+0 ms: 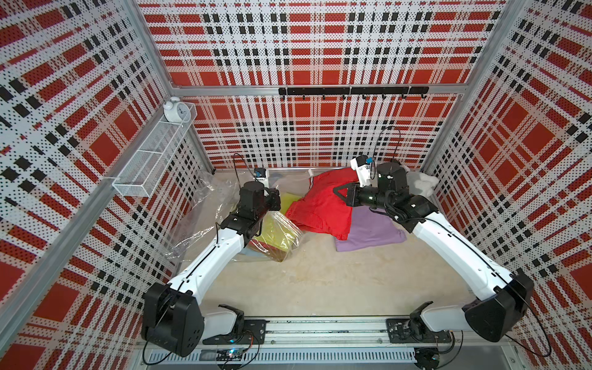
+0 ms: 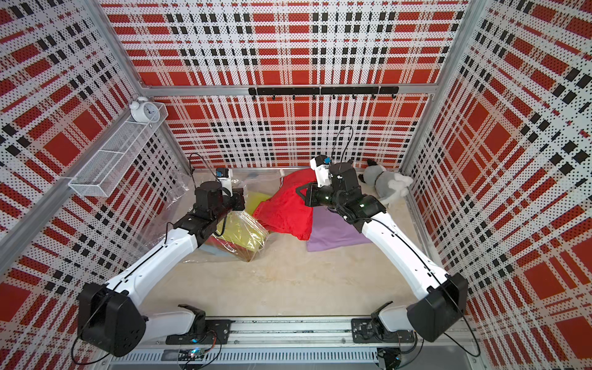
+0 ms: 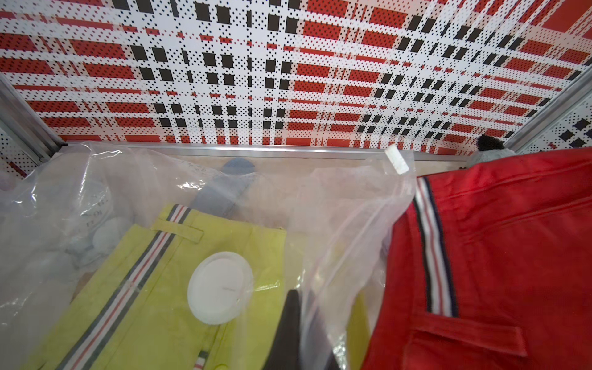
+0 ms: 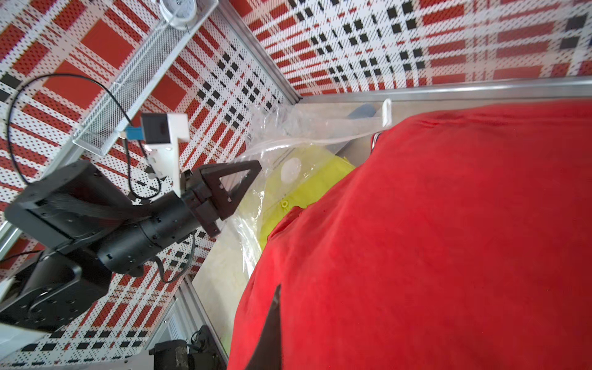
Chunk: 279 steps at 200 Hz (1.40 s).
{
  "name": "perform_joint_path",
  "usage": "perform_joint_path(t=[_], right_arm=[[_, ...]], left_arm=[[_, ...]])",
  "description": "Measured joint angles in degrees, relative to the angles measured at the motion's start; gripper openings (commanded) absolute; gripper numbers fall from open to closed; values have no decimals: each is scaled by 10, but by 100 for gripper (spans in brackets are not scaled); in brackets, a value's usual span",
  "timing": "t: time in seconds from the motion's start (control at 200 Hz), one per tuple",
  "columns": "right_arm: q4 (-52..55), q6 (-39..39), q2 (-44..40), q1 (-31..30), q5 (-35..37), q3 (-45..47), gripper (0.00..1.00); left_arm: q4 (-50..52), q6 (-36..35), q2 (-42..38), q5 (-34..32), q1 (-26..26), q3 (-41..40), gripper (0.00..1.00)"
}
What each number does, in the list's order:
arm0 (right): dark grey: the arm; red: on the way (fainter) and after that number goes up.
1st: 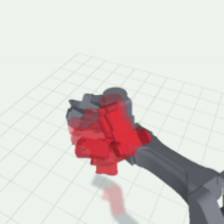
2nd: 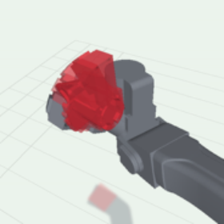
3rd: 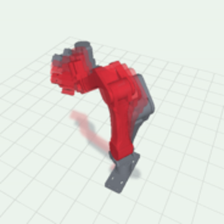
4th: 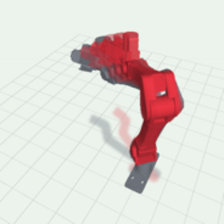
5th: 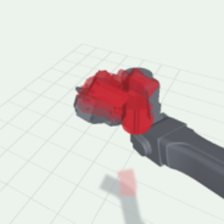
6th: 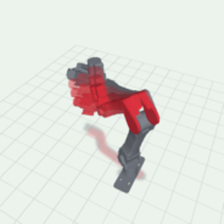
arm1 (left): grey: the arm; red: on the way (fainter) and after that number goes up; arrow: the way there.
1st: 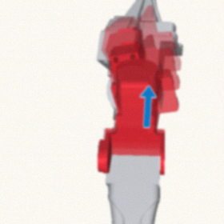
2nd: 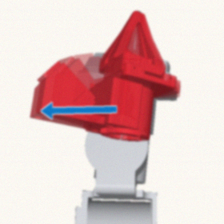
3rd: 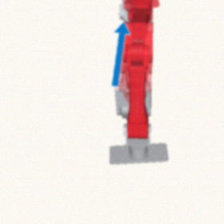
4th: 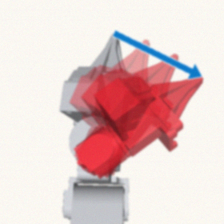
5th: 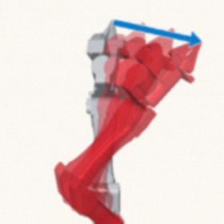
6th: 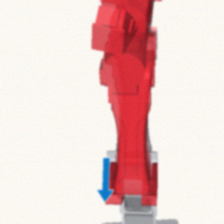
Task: Take the trousers out of the vacuum bag
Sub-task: Take out the trousers from the vacuum bag, then place the trousers at the center of the board.
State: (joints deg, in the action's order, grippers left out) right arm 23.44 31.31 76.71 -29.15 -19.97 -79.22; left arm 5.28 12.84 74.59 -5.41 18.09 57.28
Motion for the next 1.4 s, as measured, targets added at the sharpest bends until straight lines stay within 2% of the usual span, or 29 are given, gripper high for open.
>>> perform_joint_path(t=[0.235,0.456,0.847,1.092,1.398], right_arm=[[-11,45,-48,49,59,20,0],[-43,90,-50,95,83,62,0],[-103,121,28,128,82,60,0],[-148,124,88,150,70,58,0],[-173,123,161,167,67,14,0]], left_arm=[[-5,11,11,-12,-3,0,0],[-2,33,13,-19,-29,-5,0],[8,50,-39,-9,-90,-39,0],[15,52,-52,14,-106,-44,0],[18,61,-68,41,-123,-48,0]])
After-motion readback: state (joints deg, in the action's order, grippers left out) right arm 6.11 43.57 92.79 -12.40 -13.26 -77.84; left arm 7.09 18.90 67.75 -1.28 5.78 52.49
